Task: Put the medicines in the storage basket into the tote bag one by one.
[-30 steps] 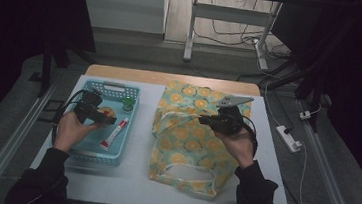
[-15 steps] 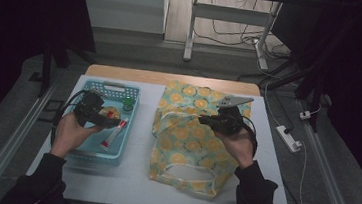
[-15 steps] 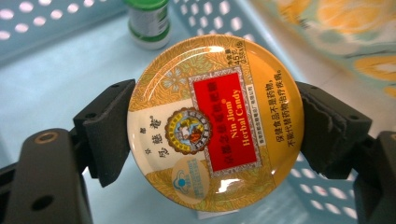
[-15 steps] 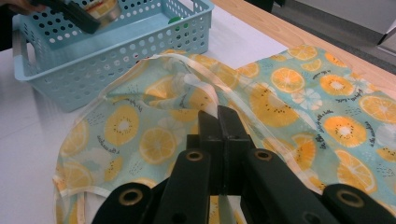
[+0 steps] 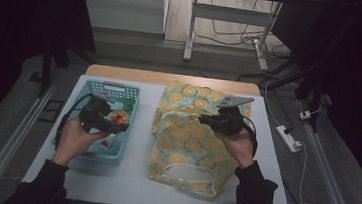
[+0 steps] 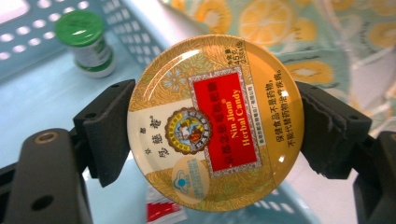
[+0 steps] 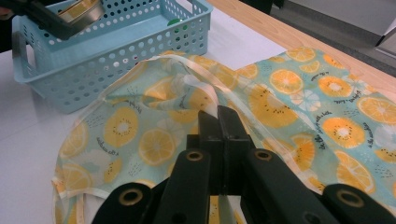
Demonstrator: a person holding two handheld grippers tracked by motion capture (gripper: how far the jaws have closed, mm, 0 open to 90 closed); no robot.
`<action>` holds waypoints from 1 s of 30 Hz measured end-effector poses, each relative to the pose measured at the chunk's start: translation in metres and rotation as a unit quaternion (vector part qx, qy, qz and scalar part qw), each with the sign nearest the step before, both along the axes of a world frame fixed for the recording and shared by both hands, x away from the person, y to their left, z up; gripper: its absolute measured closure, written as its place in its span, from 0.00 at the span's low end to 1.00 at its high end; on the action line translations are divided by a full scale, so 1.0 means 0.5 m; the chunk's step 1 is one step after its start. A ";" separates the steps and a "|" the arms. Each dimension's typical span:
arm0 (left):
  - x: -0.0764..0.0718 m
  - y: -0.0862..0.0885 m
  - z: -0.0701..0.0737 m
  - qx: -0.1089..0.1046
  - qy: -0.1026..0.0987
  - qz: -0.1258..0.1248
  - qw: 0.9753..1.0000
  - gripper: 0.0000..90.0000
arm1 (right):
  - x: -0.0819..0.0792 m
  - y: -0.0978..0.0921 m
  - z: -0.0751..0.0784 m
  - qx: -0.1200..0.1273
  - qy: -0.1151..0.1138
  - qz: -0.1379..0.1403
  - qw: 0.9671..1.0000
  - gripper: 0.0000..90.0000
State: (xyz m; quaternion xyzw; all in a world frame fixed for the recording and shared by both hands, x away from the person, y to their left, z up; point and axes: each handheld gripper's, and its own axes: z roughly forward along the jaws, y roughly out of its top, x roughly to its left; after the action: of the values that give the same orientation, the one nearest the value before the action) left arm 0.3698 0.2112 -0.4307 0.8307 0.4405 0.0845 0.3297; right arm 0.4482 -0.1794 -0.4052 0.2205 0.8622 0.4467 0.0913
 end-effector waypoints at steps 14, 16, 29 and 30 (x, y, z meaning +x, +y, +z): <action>-0.035 -0.079 0.005 -0.015 -0.010 -0.065 0.998 0.22 | 0.000 0.001 -0.002 -0.002 -0.001 0.001 1.000 1.00; -0.039 -0.091 0.006 -0.014 -0.013 -0.075 0.997 0.22 | 0.000 0.001 -0.002 -0.002 -0.001 0.000 1.000 1.00; -0.038 -0.162 0.003 -0.018 -0.013 -0.118 0.993 0.22 | 0.002 0.002 -0.005 -0.003 0.001 -0.001 1.000 1.00; -0.037 -0.167 0.003 -0.018 -0.012 -0.121 0.992 0.22 | 0.002 0.002 -0.006 -0.003 0.001 -0.001 1.000 1.00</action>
State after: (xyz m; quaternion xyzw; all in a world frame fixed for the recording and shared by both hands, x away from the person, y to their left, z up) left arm 0.3514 0.1276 -0.4294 0.8709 0.3340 0.0454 0.3577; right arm 0.4494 -0.1782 -0.4080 0.2218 0.8635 0.4435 0.0919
